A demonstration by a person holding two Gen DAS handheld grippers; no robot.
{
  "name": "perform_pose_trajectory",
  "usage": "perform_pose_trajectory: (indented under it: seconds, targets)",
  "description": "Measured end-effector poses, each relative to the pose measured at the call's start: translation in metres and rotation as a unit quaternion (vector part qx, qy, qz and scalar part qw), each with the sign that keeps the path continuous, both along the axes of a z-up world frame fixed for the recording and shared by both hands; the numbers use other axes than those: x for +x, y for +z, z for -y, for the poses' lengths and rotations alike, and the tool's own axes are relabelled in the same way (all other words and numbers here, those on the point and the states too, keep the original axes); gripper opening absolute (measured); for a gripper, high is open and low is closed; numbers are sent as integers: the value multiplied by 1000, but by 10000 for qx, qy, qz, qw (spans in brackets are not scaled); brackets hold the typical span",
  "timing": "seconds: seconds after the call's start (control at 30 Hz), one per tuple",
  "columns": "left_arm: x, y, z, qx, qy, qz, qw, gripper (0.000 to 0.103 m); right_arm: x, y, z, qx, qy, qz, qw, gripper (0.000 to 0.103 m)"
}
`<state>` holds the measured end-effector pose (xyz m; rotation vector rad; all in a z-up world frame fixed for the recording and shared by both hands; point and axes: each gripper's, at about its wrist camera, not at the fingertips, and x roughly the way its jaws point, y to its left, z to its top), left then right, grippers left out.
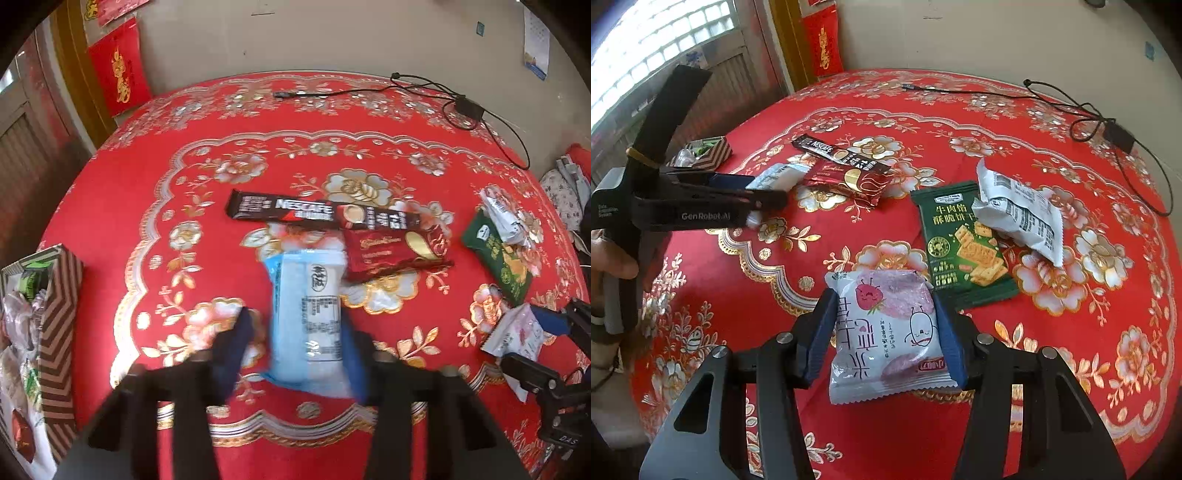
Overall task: Organize snacks
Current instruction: 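Grasp the blue-white wafer packet with the left tool while the right tool grasps the pink cake packet, then carry the wafer packet and cake packet over the white tray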
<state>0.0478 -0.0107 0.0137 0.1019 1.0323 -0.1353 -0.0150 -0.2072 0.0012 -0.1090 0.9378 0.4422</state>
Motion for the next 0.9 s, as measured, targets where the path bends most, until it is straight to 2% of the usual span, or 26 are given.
perform_pose_trajectory:
  seconds: [0.1, 0.23, 0.67, 0.9]
  targets:
    - [-3, 2, -10, -213, -3, -71, 9997, 31, -9, 3, -3, 3, -37, 51, 10000, 52]
    - [-13, 6, -21, -301, 28, 34, 9995, 31, -20, 10, -7, 122, -51, 141, 9998, 52]
    - [-41, 26, -29, -440, -179, 311, 9984, 31, -51, 29, -29, 574, -355, 434, 9968, 52]
    - [-65, 41, -51, -246, -10, 547, 9982, 31, -51, 37, -51, 583, -101, 515, 9969, 52]
